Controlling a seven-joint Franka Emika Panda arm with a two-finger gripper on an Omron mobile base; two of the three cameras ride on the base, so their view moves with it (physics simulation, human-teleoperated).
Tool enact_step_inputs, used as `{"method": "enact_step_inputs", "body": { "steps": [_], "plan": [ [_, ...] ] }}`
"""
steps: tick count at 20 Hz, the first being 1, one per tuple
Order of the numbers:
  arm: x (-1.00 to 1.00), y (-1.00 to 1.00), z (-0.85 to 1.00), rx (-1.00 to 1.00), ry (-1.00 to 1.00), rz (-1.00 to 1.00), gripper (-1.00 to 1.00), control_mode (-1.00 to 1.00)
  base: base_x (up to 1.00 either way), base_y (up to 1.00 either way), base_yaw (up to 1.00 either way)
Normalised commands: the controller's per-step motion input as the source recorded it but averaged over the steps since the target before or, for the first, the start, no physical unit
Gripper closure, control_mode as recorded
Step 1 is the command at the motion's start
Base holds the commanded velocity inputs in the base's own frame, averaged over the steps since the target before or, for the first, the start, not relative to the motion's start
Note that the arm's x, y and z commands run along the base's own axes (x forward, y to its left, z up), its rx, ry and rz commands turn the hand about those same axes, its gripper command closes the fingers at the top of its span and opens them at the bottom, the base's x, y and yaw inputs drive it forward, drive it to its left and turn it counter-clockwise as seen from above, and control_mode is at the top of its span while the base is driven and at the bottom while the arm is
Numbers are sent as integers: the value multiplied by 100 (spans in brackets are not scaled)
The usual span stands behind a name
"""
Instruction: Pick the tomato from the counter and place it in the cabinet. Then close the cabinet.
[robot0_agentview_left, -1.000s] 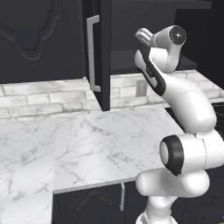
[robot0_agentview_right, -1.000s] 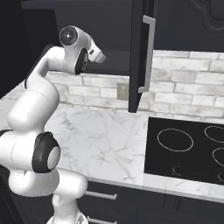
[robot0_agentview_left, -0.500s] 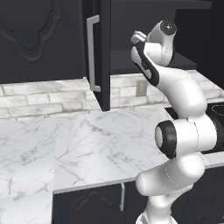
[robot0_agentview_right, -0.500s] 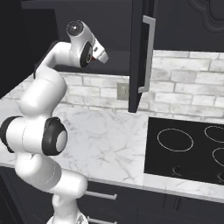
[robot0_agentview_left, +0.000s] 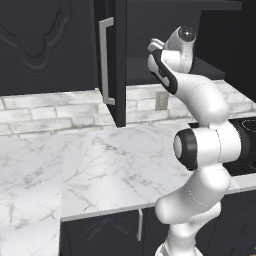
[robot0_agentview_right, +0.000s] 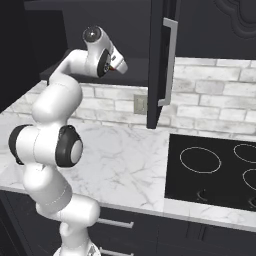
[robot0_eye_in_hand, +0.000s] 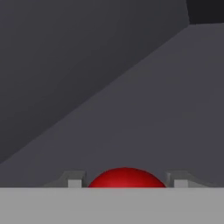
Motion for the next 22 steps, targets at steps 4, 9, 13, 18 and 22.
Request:
{"method": "enact_step_inputs", "body": {
  "steps": [4, 9, 13, 18, 22],
  "plan": [
    [34, -13, -32, 0, 0, 0, -100, -100, 0, 0, 0],
    [0, -21, -30, 0, -15, 0, -100, -100, 0, 0, 0],
    [-2, -3, -52, 0, -43, 3, -100, -100, 0, 0, 0],
    [2, 0, -49, -4, -34, 7, -100, -100, 0, 0, 0],
    [-10, 0, -5, 0, -9, 8, -100, -100, 0, 0, 0]
  ]
}}
